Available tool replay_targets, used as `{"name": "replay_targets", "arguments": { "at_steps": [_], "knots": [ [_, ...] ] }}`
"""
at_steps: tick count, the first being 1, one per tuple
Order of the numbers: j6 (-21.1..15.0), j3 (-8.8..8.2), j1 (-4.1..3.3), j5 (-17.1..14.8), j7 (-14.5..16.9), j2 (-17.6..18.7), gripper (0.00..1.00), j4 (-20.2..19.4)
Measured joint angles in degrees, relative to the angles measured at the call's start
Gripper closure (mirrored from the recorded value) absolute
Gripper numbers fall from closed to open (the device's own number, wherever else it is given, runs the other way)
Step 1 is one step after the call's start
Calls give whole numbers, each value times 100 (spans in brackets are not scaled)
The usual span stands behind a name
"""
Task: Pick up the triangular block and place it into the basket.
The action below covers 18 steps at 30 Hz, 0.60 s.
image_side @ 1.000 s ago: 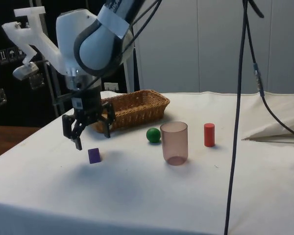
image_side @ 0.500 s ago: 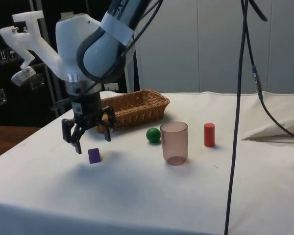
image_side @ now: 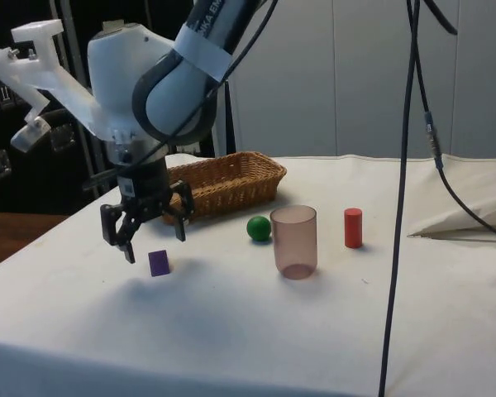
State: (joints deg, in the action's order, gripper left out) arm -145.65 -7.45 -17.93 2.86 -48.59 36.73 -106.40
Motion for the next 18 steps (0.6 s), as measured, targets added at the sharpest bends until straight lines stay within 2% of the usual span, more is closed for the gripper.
{"name": "replay_targets", "arguments": {
  "at_steps": [8,18],
  "knots": [
    [-6,17,-34,138,-229,0,0,-17],
    [-69,17,-34,143,-304,97,0,-11]
  ]
}}
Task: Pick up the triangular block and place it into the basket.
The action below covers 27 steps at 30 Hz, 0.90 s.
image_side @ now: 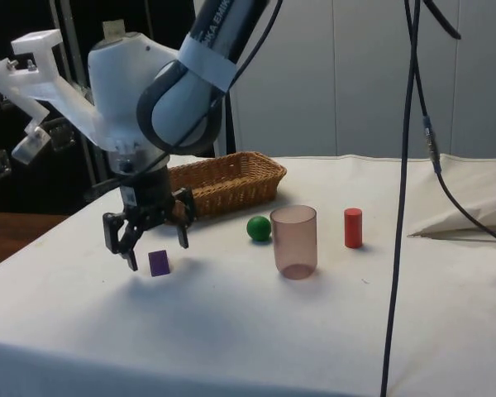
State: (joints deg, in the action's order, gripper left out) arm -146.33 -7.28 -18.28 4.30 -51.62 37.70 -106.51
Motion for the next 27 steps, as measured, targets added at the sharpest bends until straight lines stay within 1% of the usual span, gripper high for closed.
{"name": "replay_targets", "arguments": {
  "at_steps": [5,11,12,14,19,20,21,25,26,27],
  "knots": [
    [-74,0,0,0,-57,40,0,17],
    [-92,0,-17,0,-120,40,0,23],
    [-109,0,-23,6,-143,40,1,29],
    [-109,0,-23,11,-166,40,9,34],
    [-109,0,-23,34,-201,40,35,46],
    [-109,0,-23,34,-201,40,45,46],
    [-109,0,-29,34,-212,40,45,46],
    [-115,0,-29,40,-218,40,65,46],
    [-115,0,-29,40,-223,40,67,52],
    [-115,0,-29,40,-223,40,67,52]
  ]
}}
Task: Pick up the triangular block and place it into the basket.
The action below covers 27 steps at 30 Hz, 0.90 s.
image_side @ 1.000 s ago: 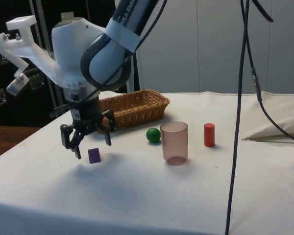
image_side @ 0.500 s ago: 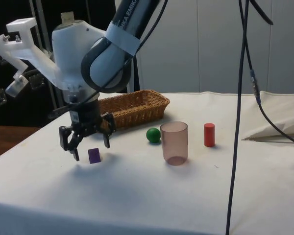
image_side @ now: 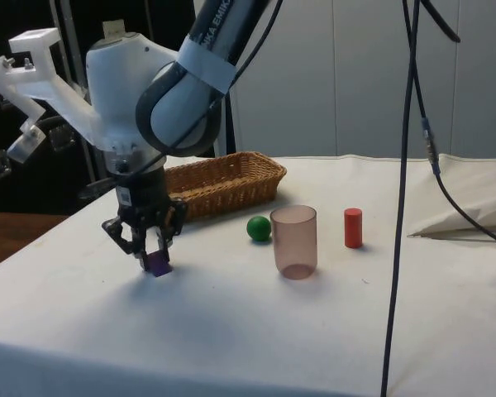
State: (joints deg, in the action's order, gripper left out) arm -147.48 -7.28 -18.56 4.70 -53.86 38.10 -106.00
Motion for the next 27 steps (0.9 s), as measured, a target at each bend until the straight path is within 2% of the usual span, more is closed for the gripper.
{"name": "replay_targets", "arguments": {
  "at_steps": [8,27],
  "knots": [
    [11,0,0,0,0,-52,67,6],
    [504,-34,29,155,6,-728,67,-52]
  ]
}}
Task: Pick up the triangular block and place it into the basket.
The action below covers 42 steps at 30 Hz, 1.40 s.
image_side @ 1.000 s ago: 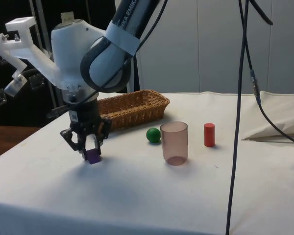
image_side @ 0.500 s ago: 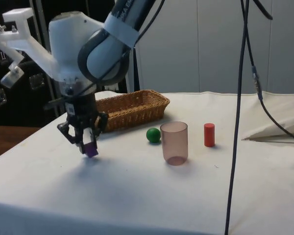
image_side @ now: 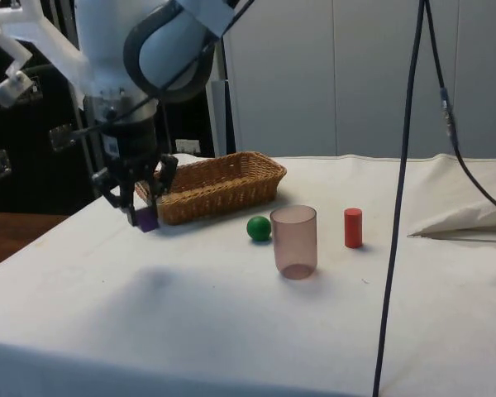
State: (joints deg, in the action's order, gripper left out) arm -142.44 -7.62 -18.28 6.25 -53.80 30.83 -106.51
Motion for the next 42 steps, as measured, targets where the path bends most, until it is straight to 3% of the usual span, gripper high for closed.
{"name": "replay_targets", "arguments": {
  "at_steps": [13,32,42],
  "knots": [
    [292,-143,40,212,34,-378,67,-11],
    [453,-435,132,218,642,-785,67,-17],
    [476,-693,195,218,1008,-837,67,-29]
  ]
}}
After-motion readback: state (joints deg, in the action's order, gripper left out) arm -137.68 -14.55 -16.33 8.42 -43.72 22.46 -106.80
